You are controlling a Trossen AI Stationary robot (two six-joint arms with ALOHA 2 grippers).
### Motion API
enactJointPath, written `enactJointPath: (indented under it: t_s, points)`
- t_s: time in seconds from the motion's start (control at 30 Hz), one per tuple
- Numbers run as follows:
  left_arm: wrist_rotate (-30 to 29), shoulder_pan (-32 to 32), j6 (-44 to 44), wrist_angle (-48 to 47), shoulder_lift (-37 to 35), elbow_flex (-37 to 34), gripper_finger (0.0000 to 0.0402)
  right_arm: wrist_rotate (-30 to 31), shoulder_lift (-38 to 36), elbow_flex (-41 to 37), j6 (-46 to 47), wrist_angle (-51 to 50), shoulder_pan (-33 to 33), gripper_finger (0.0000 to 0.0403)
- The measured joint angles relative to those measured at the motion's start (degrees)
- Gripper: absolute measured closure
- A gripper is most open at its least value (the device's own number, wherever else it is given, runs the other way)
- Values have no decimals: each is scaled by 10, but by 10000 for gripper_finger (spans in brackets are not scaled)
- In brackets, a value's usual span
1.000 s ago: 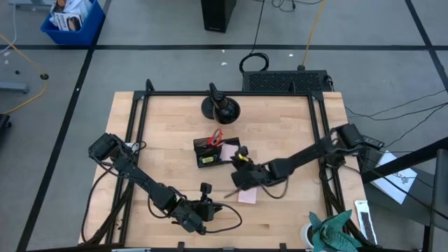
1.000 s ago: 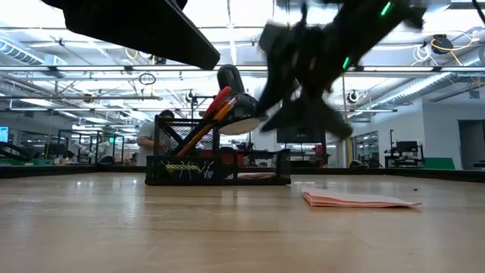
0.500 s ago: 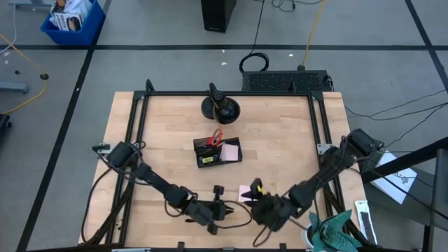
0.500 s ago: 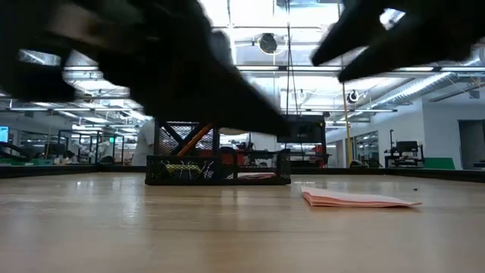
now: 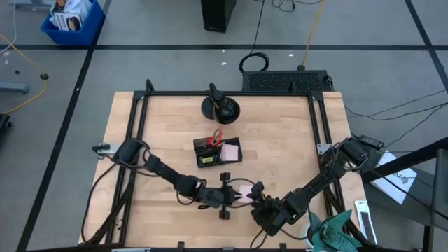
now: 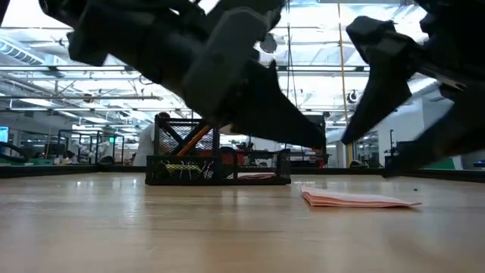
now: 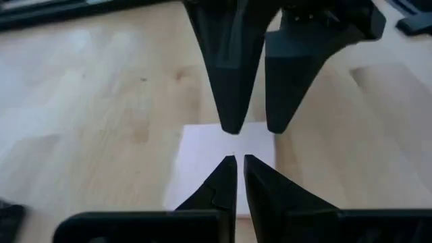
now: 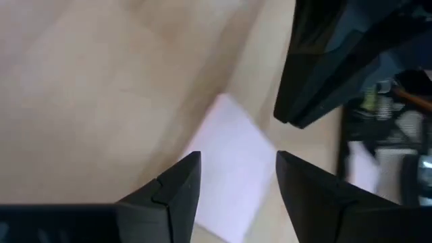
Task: Pick and place office supplies into organizer
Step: Put the pink sticky notes into the black desk organizer
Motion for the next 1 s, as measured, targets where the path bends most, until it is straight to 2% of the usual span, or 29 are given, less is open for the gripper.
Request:
enactJointPath:
  t_s: [0.13, 0.3, 0.4, 0.57, 0.7, 0.83, 1.0]
  points:
    - [27, 5, -9, 7, 30, 3, 366, -39, 1, 0, 25, -22, 0, 213]
    - [31, 8, -18, 15, 66, 21, 366, -64, 1, 0, 31, -39, 3, 213]
    - [53, 13, -35, 15, 70, 27, 366, -67, 1, 0, 33, -43, 8, 211]
    - [58, 17, -57, 5, 71, 27, 366, -78, 0, 0, 42, -80, 19, 212]
    - [63, 18, -62, -1, 71, 27, 366, -74, 5, -1, 66, -100, 23, 216]
    - [66, 19, -61, 1, 71, 27, 366, -66, 22, -19, 67, -78, 23, 220]
    - [71, 19, -61, 0, 71, 27, 366, -29, 45, -38, 59, -70, 20, 232]
